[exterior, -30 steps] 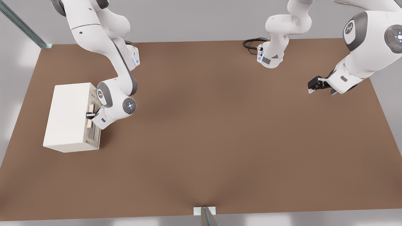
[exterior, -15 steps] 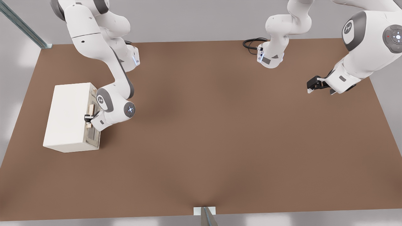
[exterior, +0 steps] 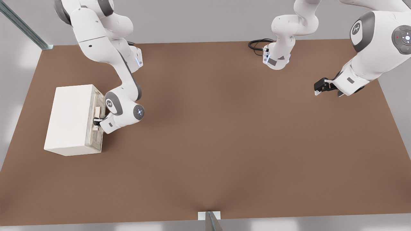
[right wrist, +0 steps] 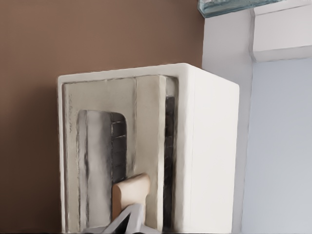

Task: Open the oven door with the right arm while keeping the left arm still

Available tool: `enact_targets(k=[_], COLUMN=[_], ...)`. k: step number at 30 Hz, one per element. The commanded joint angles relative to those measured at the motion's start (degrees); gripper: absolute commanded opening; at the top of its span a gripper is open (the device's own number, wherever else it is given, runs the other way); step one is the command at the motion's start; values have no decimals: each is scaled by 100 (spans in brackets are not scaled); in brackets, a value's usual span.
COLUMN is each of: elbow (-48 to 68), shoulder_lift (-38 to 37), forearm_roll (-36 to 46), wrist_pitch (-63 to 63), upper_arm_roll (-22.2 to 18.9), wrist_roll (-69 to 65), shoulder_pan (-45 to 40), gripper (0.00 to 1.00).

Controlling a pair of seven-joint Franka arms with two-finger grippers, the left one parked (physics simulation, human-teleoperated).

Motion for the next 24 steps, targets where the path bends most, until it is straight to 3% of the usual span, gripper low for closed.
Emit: enact_targets(k=[1,3,4,5,6,7,9,10,12,16,24], elbow=[516,2265,3134,3557,3882,4296,4622,4376,3304,3821,4112], shoulder_lift=[381,1102,1488,1533,1489,1366,910,365,-892,-560,-375], forearm_roll=[991,2353,2836,3521,3927,4787,5052,5035,4973,5008,4964], wrist_pitch=[-561,-1598,-1949,-1819,-1818,-1862,-1819,-1713,-1248,-1326,-1449], upper_arm_roll=[14,14,14,23,14,-3,32,382,577,375,374], wrist_roll=[1380,1530,1530,1329,312,-1527,-3347,-3901,-4121,-4174,-4113], shoulder_pan=[719,1536,1730,1460,1318,686,-141,-738,-1583,-1644,-1653], gripper=[21,21,28,100,100,100,100,100,100,100,100])
